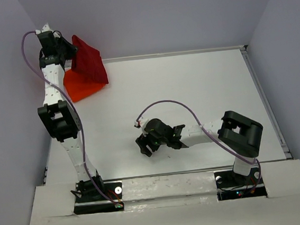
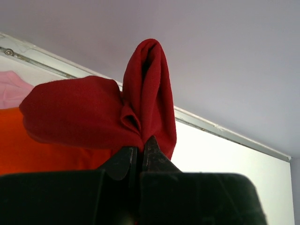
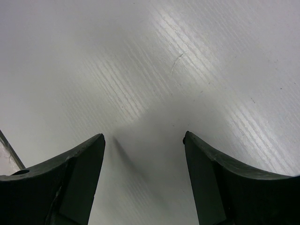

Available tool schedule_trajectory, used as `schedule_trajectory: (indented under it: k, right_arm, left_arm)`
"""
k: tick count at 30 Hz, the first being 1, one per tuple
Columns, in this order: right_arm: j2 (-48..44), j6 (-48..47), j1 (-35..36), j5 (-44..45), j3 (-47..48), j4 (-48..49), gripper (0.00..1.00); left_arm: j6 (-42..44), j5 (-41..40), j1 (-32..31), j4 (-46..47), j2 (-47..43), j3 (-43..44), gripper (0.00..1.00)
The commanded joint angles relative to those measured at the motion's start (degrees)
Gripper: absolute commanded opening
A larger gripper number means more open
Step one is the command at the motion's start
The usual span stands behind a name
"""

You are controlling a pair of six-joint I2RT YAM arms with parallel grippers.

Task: Fold and stack the t-shirts
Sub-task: Put the neatly folded tshirt into the corner of the board with the left arm

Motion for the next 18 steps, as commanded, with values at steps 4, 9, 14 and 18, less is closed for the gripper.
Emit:
schedule_trajectory:
  k: [4, 9, 14, 18]
  right_arm:
    - [4.1, 0.5, 1.3, -2.4, -1.3, -7.1, 0.74]
    - [4.4, 0.4, 1.3, -2.6, -1.1, -7.1, 0.74]
    - [4.9, 0.3, 1.3, -2.8, -0.9, -7.1, 0.74]
    - [5.1, 0.4, 1.3, -3.0, -1.0, -7.1, 0.74]
  left_arm:
    - [-0.7, 3.5, -0.3, 4.3, -6.8, -0.5, 0.0]
    - [-1.3, 4.9, -0.4, 4.5, -6.1, -0.9, 0.0]
    - [-1.7, 4.9, -0.4, 4.9, -6.7, -0.1, 0.0]
    - [-1.5, 4.9, -0.3, 4.6, -6.8, -0.1, 0.0]
